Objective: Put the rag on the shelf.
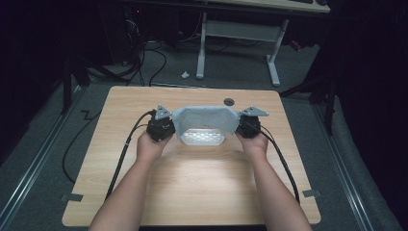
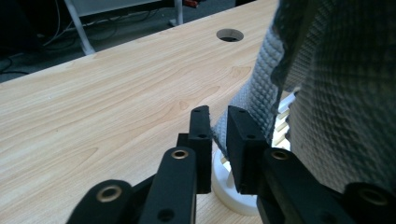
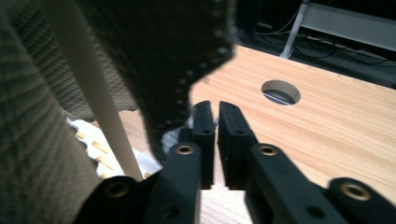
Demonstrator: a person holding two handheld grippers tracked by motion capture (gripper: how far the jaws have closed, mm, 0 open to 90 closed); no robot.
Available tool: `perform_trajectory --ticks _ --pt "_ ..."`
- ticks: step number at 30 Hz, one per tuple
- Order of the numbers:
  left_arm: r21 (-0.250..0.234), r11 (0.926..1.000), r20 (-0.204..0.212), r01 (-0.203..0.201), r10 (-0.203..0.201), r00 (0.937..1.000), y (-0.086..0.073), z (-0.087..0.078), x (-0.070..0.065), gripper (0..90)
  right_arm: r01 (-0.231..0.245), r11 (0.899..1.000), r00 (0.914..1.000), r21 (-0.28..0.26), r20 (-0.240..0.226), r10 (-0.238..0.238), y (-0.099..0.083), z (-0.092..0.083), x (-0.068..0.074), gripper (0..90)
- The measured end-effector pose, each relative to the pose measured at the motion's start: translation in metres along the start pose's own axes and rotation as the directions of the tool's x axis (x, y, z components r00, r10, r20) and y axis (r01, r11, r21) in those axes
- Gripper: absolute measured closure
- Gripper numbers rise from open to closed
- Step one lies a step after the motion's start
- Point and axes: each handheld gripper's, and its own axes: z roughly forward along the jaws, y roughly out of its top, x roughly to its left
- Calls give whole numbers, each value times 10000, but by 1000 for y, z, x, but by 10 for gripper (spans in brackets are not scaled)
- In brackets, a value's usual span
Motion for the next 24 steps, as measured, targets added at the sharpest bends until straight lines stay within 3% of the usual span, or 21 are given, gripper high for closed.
perform_trajectory --ticks 6,24 --pt "-435 9987 -377 263 -280 9989 1 -12 8 698 -110 9993 9998 -344 170 115 7 -11 -8 808" --pt "-659 9969 -1043 420 -487 9933 2 -35 22 602 14 9978 9985 -657 540 21 17 -35 -20 736"
